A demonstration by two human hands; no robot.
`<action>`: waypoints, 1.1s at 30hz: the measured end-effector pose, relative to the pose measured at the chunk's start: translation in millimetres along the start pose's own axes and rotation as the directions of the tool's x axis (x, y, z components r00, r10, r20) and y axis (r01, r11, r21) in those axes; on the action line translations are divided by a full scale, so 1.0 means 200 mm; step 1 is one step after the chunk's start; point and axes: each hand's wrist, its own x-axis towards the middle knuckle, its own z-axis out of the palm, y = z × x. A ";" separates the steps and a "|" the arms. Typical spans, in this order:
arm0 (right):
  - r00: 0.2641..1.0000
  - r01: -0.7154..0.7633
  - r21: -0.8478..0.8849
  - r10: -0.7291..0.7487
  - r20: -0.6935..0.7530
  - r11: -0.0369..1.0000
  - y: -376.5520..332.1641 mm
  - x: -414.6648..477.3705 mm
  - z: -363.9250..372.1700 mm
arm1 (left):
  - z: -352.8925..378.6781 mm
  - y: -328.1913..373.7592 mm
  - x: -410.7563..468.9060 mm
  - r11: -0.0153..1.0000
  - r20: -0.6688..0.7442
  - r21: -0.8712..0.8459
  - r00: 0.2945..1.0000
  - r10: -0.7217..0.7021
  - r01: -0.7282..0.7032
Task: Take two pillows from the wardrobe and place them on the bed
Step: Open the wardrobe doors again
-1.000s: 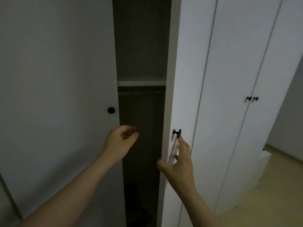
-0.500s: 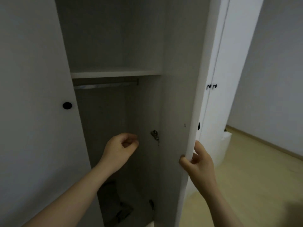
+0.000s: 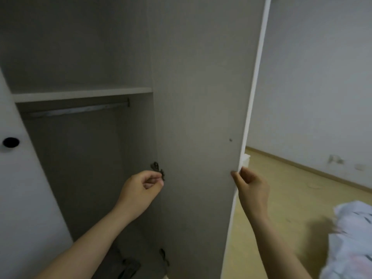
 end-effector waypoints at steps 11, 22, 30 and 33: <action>0.979 0.188 0.044 -0.184 -0.091 0.981 -0.25 -0.19 0.19 | -0.13 -0.07 -0.01 0.999 -0.022 -0.038 1.000 -0.005 0.004; 0.898 0.216 0.194 -0.273 0.344 0.957 -0.60 -0.35 0.87 | -0.84 -0.21 -0.08 0.989 -0.379 0.114 0.924 -0.040 0.089; 0.795 0.206 0.308 -0.342 0.500 0.929 -0.79 -0.41 1.24 | -1.21 -0.30 -0.04 0.973 -0.543 0.169 0.838 -0.041 0.157; 0.778 0.208 0.329 -0.360 0.515 0.921 -0.80 -0.38 1.30 | -1.26 -0.31 0.02 0.965 -0.573 0.195 0.819 -0.034 0.177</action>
